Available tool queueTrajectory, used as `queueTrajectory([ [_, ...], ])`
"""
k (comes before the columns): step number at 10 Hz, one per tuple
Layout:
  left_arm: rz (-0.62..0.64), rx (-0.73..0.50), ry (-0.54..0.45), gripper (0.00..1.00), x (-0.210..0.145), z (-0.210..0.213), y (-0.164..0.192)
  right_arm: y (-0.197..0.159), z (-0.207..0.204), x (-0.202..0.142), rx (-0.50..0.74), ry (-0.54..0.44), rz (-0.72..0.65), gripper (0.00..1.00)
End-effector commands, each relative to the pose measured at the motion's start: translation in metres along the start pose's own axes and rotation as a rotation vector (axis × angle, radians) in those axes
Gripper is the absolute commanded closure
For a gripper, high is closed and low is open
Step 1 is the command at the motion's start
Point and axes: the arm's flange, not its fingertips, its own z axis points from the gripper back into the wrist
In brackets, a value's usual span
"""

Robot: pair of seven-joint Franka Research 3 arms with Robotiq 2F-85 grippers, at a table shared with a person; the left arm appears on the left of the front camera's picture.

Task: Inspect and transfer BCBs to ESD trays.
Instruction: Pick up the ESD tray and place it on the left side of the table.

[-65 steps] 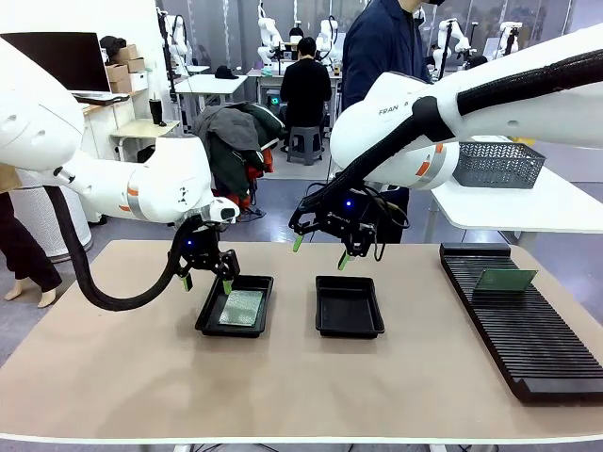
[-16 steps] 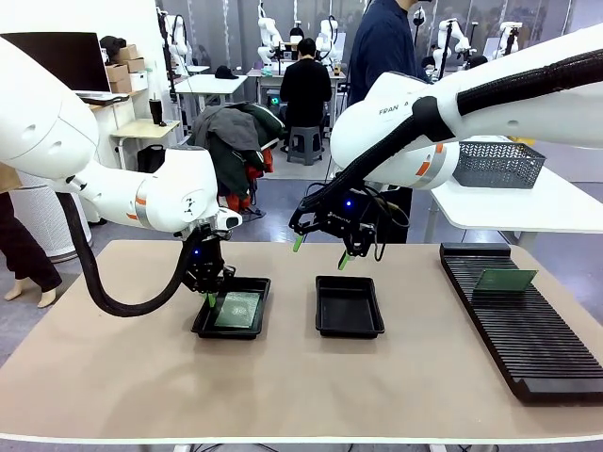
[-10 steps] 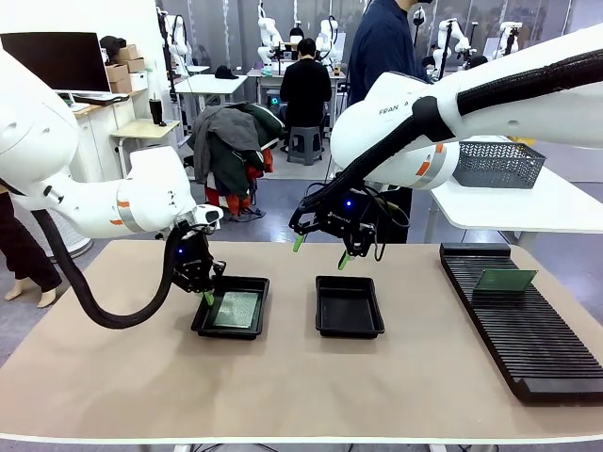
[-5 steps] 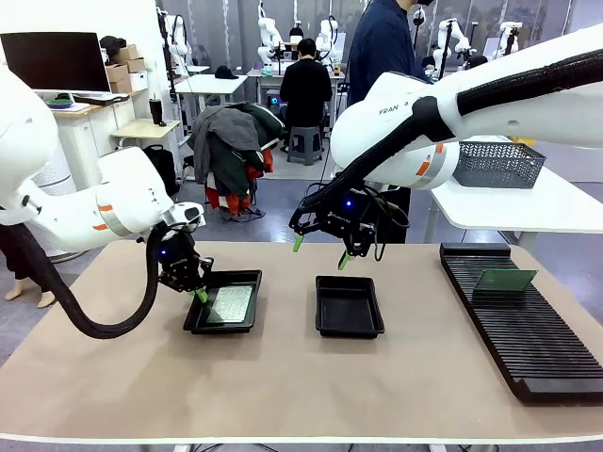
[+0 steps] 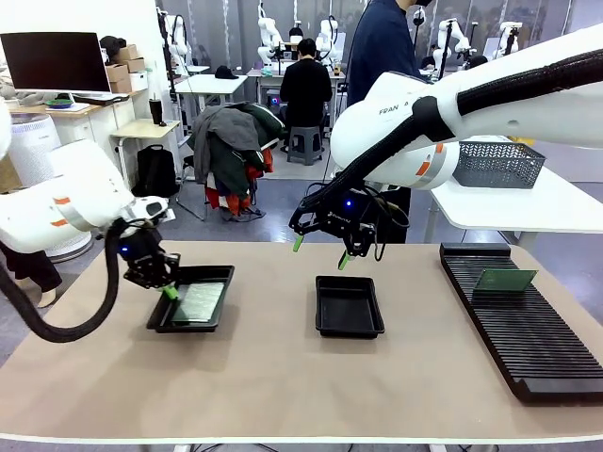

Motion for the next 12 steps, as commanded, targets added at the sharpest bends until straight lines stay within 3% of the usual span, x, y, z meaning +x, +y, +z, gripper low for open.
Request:
queueTrajectory([
  [1,0.001,0.022,0.010,0.97,-0.010,0.018,0.029,0.002,0.000,0.001,-0.015,-0.003,-0.004,0.00],
  [6,0.000,0.073,0.027,0.97,-0.013,0.039,0.097,0.002,0.000,0.001,-0.015,-0.003,-0.004,0.00],
  [12,0.078,0.099,0.031,0.97,-0.011,0.021,0.109,0.002,0.000,0.001,-0.015,-0.003,-0.004,0.00],
])
